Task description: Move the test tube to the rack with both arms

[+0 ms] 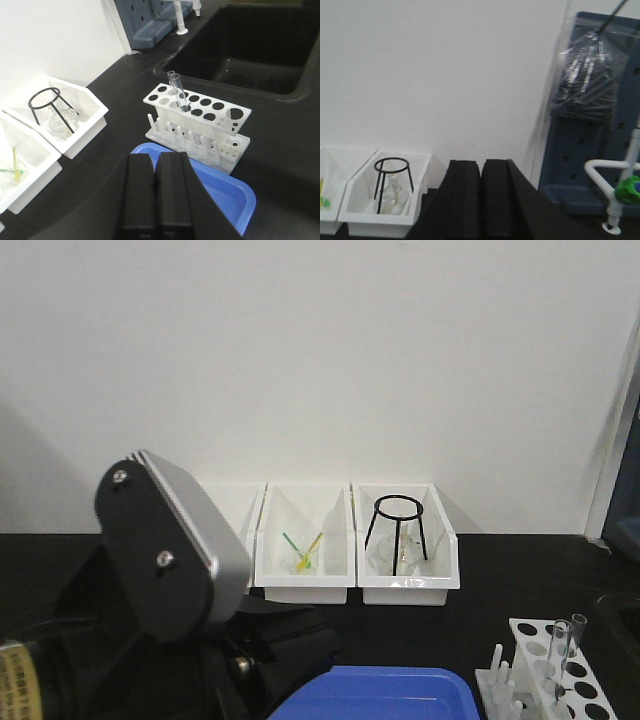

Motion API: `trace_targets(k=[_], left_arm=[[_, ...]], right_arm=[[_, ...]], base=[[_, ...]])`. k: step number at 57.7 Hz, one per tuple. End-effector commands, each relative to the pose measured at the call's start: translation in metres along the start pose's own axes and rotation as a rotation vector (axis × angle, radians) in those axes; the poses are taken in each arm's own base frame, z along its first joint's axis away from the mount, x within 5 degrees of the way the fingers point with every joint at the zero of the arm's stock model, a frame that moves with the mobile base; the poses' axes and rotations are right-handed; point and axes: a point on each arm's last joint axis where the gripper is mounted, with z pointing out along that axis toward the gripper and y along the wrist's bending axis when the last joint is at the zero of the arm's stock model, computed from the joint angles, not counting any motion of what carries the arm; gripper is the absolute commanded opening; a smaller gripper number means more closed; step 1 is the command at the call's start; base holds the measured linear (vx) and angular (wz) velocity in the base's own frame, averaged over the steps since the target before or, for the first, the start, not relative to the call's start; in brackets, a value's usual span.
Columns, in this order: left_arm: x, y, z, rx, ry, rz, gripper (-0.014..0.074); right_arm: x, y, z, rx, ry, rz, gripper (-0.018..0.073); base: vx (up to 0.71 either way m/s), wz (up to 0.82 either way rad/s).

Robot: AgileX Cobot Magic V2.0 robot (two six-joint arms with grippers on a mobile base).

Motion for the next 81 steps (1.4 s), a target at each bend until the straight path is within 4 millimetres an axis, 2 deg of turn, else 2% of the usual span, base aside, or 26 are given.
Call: trace_targets(k=[1,9,45,54,59,62,66,70,75,81], left_arm=[[-0.016,0.004,-0.022,0.001,-0.131,-0.004,-0.0008],[-0.015,0.004,-0.026,0.001,-0.138,-0.005,-0.0008],[-0.014,0.004,-0.025,0.002,-0.135,-0.006,-0.0008],[-0.015,0.006,-0.025,-0.027,-0.138,0.060,-0.0008],[-0.017,0.012,-0.032,-0.058,-0.162,0.082,-0.0008],[-0.016,0.021,-0.041,-0.093,-0.176,0.034,-0.0008],[-0.007,0.035,-0.055,-0.154,-0.193,-0.046,-0.0008],[0.012,0.047,-0.070,-0.226,-0.208,-0.109,-0.0008],[0.050,0.054,-0.091,-0.322,-0.226,-0.168,-0.0008],[0.101,0.049,-0.109,-0.414,-0.248,-0.243,-0.0008]], right_arm=[[-0.014,-0.003,-0.018,0.051,-0.058,0.029,-0.0011],[-0.014,-0.001,-0.030,0.049,-0.085,-0.053,-0.0010],[-0.013,-0.002,-0.030,0.064,-0.075,-0.059,-0.0008],[-0.013,-0.002,-0.030,0.063,-0.075,-0.059,-0.0008],[-0.013,-0.002,-0.030,0.063,-0.075,-0.059,-0.0008],[-0.013,-0.002,-0.030,0.063,-0.075,-0.059,-0.0008],[-0.013,-0.002,-0.030,0.063,-0.075,-0.059,-0.0008],[-0.013,-0.002,-0.030,0.063,-0.075,-0.059,-0.0008],[-0.013,-0.002,-0.030,0.064,-0.075,-0.059,-0.0008],[-0.013,-0.002,-0.030,0.063,-0.075,-0.059,-0.0008]], base=[[0.00,0.00],[0.00,0.00],[0.00,0.00],[0.00,0.00],[0.00,0.00],[0.00,0.00],[0.00,0.01],[0.00,0.00],[0.00,0.00],[0.00,0.00]])
